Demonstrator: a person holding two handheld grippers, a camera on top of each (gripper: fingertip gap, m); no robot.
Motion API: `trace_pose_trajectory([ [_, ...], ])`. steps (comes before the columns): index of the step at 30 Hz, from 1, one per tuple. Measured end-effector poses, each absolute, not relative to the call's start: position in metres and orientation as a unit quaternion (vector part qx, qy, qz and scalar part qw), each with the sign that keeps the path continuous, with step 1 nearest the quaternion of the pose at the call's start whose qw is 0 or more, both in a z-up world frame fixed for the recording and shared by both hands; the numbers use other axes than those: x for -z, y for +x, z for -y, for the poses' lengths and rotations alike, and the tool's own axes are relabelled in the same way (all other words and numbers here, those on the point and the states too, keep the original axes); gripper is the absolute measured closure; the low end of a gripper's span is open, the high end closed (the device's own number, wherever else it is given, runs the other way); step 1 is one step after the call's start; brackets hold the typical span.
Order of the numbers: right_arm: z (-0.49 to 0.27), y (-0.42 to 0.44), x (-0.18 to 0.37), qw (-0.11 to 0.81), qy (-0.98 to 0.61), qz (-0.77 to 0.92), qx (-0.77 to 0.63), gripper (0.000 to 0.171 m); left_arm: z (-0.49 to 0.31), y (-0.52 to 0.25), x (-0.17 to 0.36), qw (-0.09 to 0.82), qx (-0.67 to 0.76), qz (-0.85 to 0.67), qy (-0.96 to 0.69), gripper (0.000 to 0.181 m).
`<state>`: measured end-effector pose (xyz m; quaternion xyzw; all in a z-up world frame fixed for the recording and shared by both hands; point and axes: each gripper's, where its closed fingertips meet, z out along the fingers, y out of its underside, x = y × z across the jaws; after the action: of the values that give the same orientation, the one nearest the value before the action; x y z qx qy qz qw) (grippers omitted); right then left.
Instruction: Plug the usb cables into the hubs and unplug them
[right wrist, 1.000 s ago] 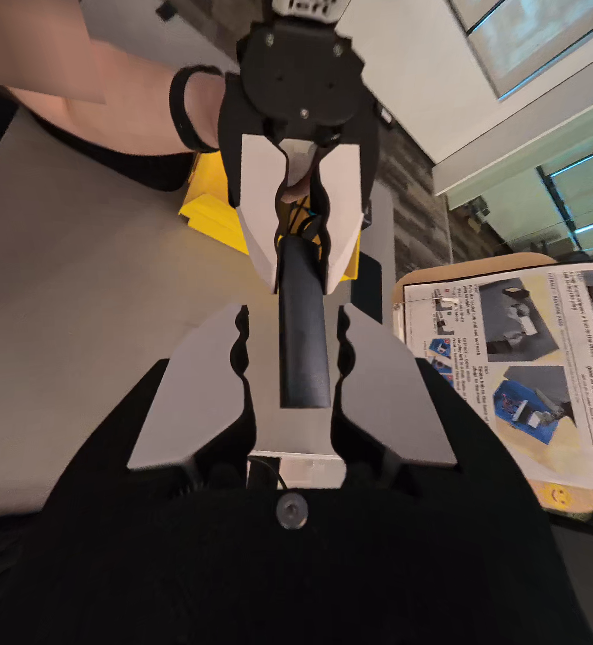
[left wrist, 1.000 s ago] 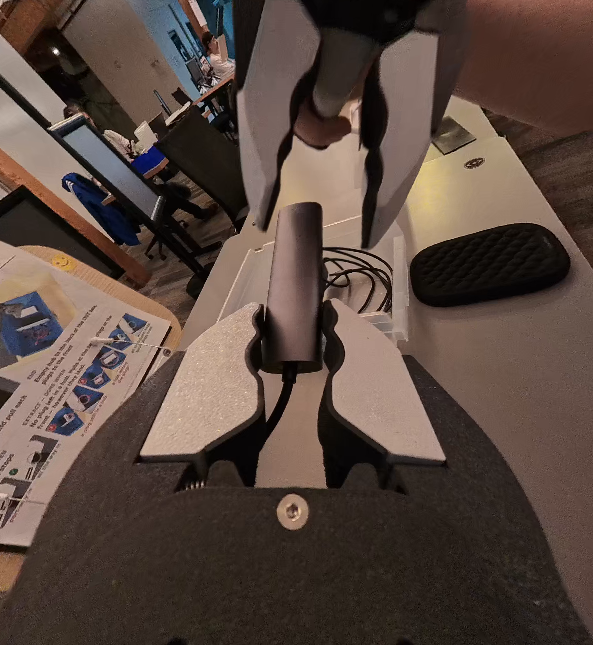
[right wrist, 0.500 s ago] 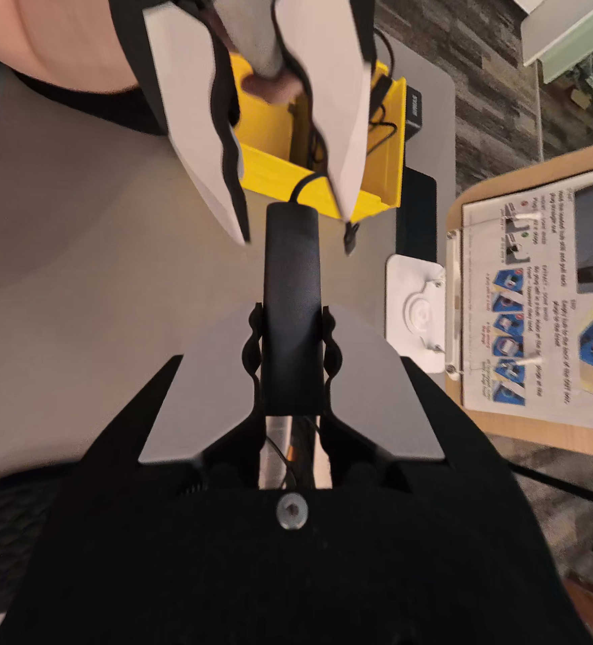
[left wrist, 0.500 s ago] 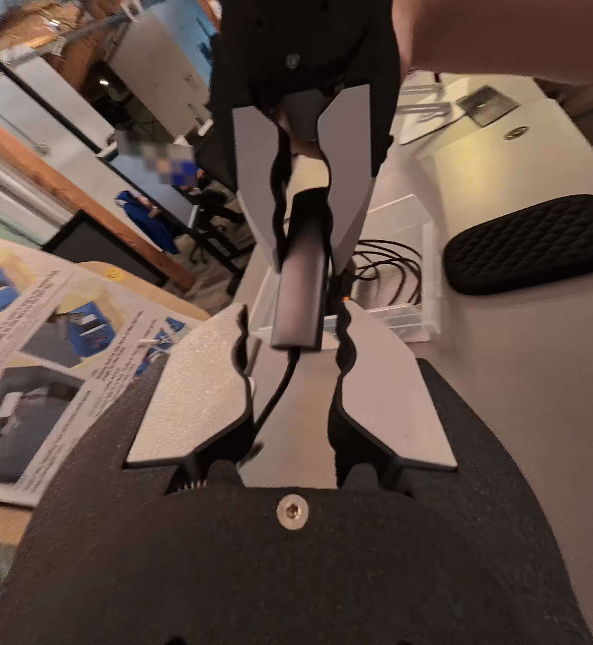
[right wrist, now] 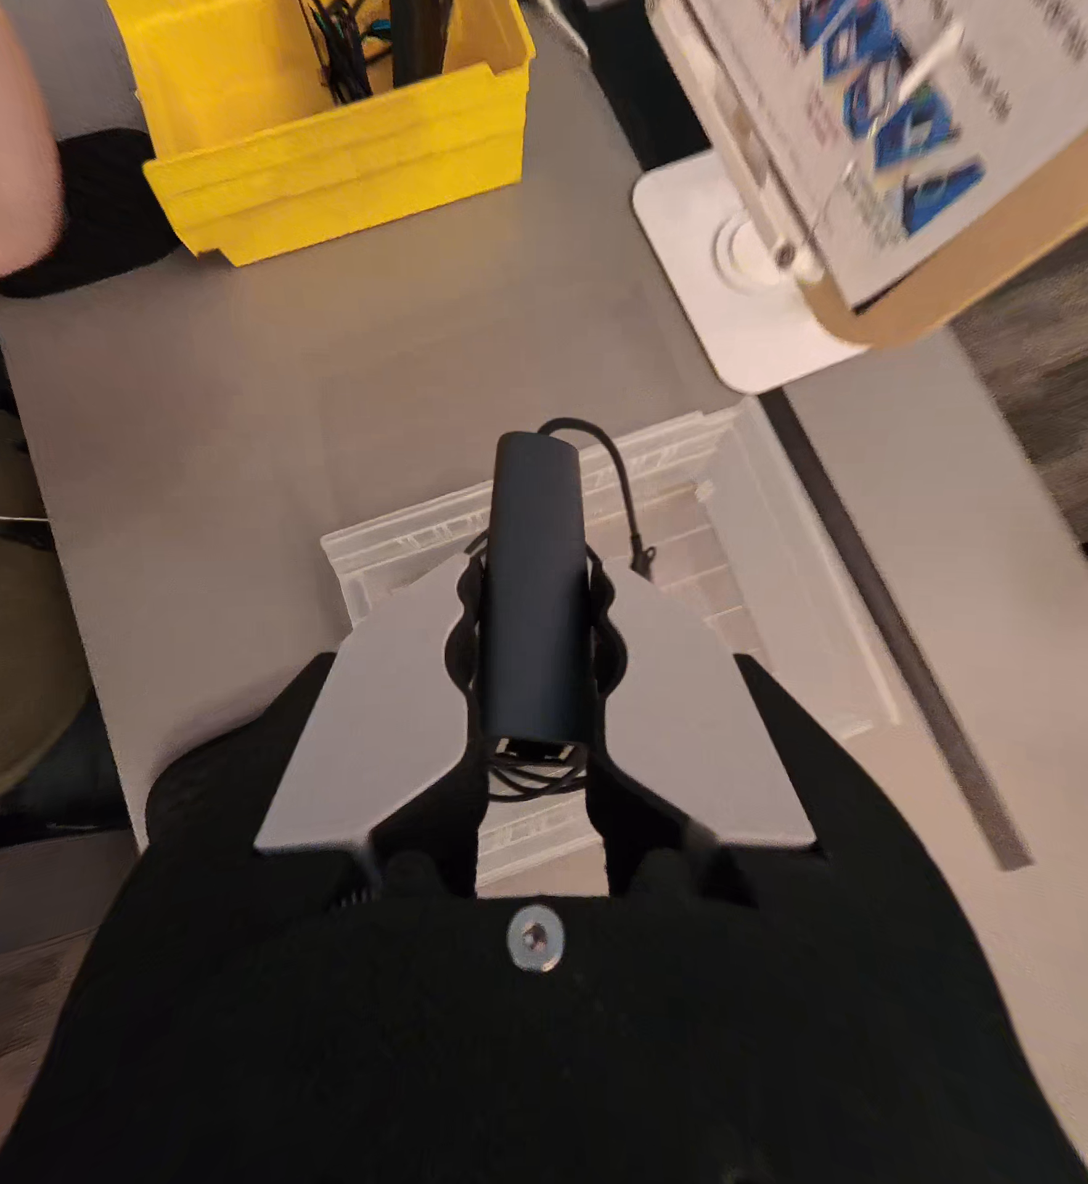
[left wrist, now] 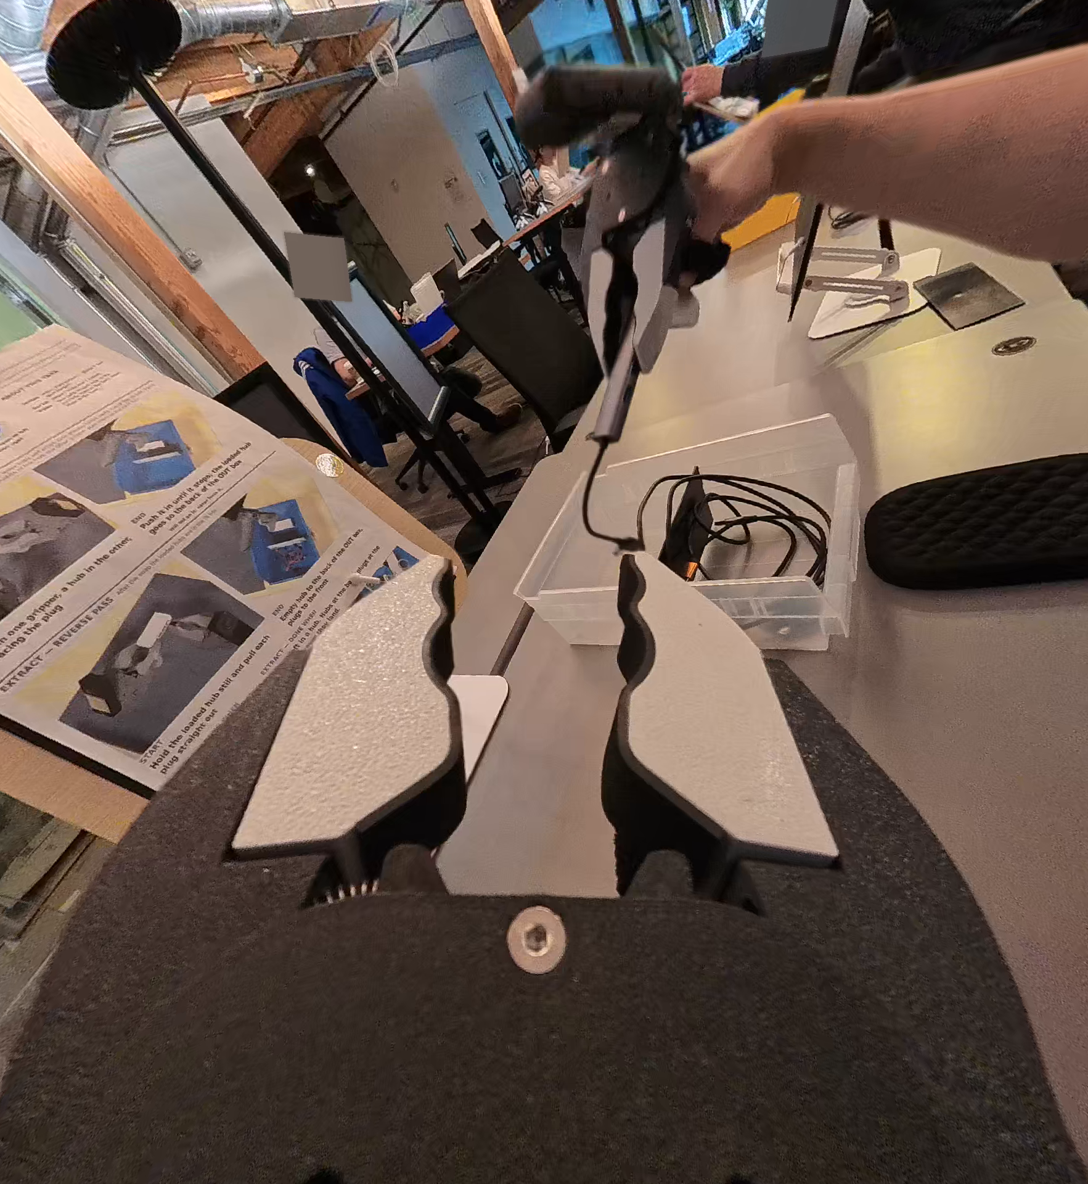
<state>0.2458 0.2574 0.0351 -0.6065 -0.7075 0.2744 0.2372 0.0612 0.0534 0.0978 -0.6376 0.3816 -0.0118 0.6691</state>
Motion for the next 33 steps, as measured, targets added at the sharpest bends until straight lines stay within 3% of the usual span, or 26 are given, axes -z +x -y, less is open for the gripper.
trace_pose_trajectory([
  [13, -0.328, 0.227, 0.123, 0.040, -0.660, 0.701, -0.268, 0.136, -0.075, 0.059, -0.072, 0.631, -0.013, -0.383, -0.674, 0.133],
  [22, -0.340, 0.229, 0.118, 0.074, -0.646, 0.717, -0.251, 0.137, -0.078, 0.050, -0.074, 0.636, -0.009, -0.368, -0.678, 0.133],
  [25, -0.346, 0.237, 0.084, 0.136, -0.653, 0.706, -0.237, 0.136, -0.074, 0.037, -0.083, 0.648, -0.022, -0.348, -0.677, 0.133],
  [28, -0.335, 0.234, 0.020, 0.290, -0.635, 0.673, -0.243, 0.137, -0.065, 0.010, -0.098, 0.663, -0.046, -0.305, -0.682, 0.133],
  [33, -0.284, 0.235, -0.065, 0.531, -0.572, 0.581, -0.232, 0.118, -0.048, -0.043, -0.098, 0.646, -0.063, -0.229, -0.725, 0.133],
])
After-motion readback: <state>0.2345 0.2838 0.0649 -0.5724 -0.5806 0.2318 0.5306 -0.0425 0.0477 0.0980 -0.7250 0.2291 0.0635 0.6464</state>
